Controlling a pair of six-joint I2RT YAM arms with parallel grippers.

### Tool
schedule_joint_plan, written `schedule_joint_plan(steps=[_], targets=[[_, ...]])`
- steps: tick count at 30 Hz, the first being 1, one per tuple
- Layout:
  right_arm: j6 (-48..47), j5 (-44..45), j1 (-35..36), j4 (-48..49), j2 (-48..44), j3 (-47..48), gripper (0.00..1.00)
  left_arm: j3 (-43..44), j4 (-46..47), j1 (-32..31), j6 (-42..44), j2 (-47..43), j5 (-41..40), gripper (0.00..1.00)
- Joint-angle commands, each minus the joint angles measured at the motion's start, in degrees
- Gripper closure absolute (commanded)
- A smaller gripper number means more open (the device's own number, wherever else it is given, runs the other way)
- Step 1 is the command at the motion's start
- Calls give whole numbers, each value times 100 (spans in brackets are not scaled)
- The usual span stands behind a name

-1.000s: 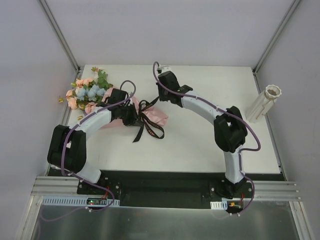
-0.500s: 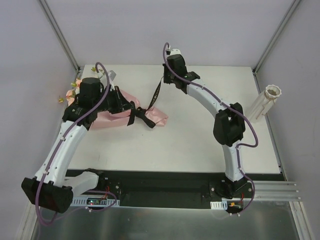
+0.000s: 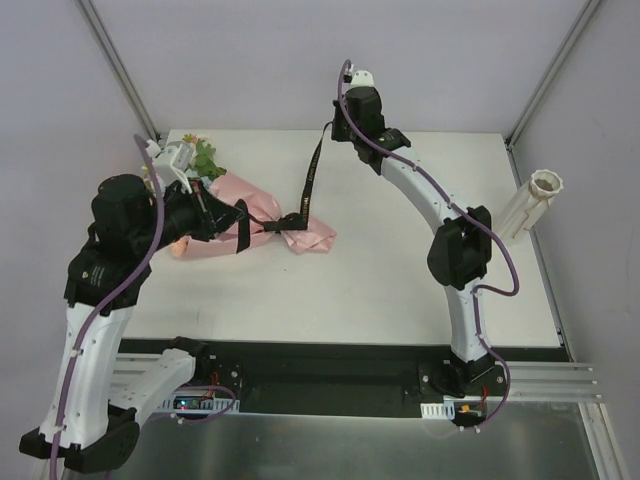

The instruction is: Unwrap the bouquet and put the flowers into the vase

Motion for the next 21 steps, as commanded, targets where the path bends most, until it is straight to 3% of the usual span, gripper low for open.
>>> schedule_joint_plan(steps=[1,15,21], targets=[[-343,136,-19,448,-322,335,99,498,-55,33,95,-371,-253,100],[-484,180,-134,465,-446,415,99,1053,-240,33,103,-1111,-1097,100],[-695,5,-142,412,-332,335,99,483,-240,33,-125,-1190,-877,100]])
